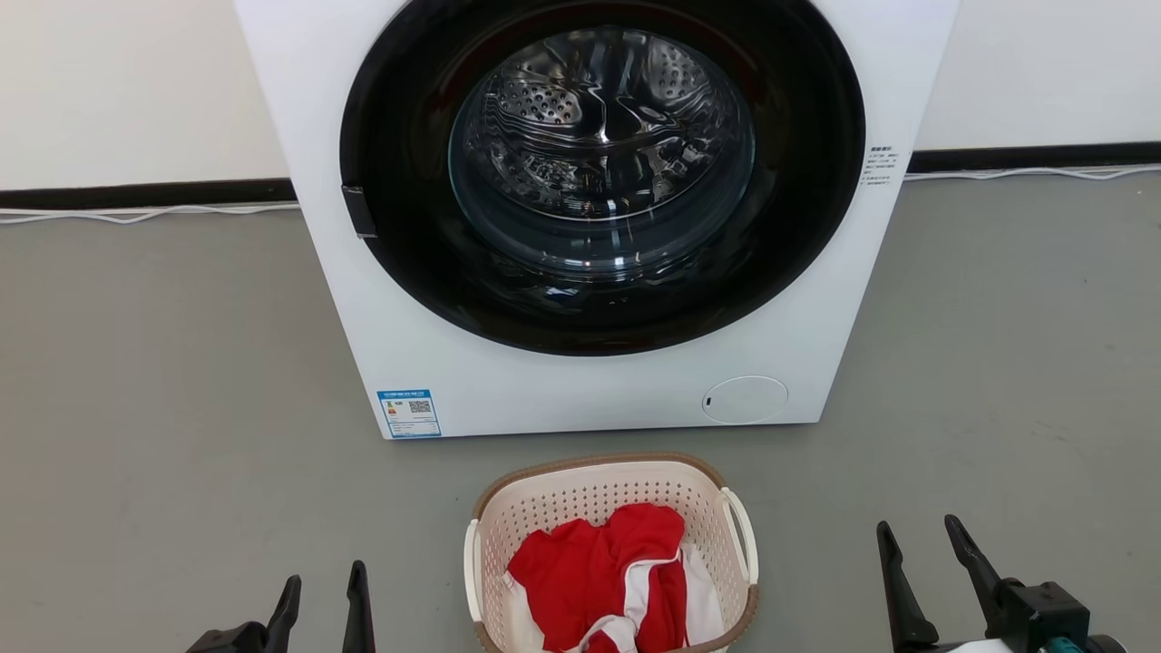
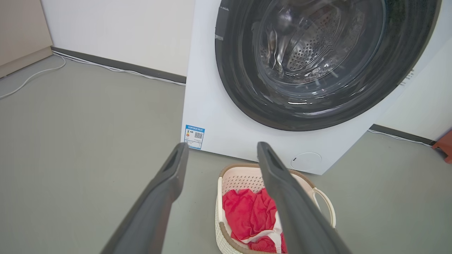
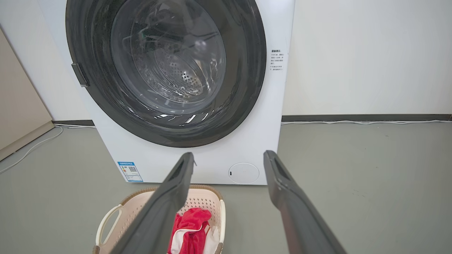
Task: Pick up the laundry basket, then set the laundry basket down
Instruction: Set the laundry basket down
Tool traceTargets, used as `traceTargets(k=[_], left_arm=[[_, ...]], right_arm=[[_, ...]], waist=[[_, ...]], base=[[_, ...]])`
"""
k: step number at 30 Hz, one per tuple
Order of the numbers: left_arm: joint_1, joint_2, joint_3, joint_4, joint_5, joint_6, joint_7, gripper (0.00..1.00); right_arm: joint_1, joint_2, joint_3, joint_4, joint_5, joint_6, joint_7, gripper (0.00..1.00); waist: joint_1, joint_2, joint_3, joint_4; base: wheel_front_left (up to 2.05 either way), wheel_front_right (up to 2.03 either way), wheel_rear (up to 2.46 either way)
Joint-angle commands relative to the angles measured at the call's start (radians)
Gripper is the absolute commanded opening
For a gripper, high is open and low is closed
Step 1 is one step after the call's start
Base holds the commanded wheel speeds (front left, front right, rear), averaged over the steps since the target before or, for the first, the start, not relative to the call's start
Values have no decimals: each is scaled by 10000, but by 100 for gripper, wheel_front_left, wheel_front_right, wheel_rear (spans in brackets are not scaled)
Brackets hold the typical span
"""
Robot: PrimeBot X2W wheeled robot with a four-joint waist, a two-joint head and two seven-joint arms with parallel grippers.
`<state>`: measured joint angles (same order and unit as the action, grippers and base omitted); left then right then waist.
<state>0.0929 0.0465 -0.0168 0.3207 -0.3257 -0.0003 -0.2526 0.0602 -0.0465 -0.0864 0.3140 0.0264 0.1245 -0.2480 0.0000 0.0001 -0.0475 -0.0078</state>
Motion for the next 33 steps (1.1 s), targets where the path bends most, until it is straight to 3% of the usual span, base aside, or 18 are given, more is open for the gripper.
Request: traceTargets(k=[1,12,13,14,15,26,33], left_arm=[[-340,39,252,-267,-62,38,-91,100],[-373,38,172,-242,-31,62,-91,100],[-373,38,158,-205,-41,64,-91,96],[-374,38,109,-100,-132,25,-91,35],[-397,38,86,-44,-172,14,-91,0],[-510,38,66,73,286,130,-91,0],[-794,102,-533,943,623,-294,31,0]], right_arm=[[-298,-47,284,-177,-33,62,-137,100],[-313,-40,328,-208,-18,62,-137,100],[-324,-40,326,-205,-14,62,-137,100],[-334,-40,326,-201,-12,62,-137,100],[-340,-40,327,-196,-11,62,-137,100],[-379,-38,355,-233,23,62,-137,100],[-504,-38,450,-269,32,62,-137,100]], waist=[[0,-1,3,-4],[0,-1,50,-20],[0,-1,60,-22],[0,-1,68,-24],[0,-1,73,-24],[0,-1,200,-49],[0,-1,443,-146]], base=[[0,0,0],[0,0,0],[0,0,0],[0,0,0],[0,0,0],[0,0,0],[0,0,0]])
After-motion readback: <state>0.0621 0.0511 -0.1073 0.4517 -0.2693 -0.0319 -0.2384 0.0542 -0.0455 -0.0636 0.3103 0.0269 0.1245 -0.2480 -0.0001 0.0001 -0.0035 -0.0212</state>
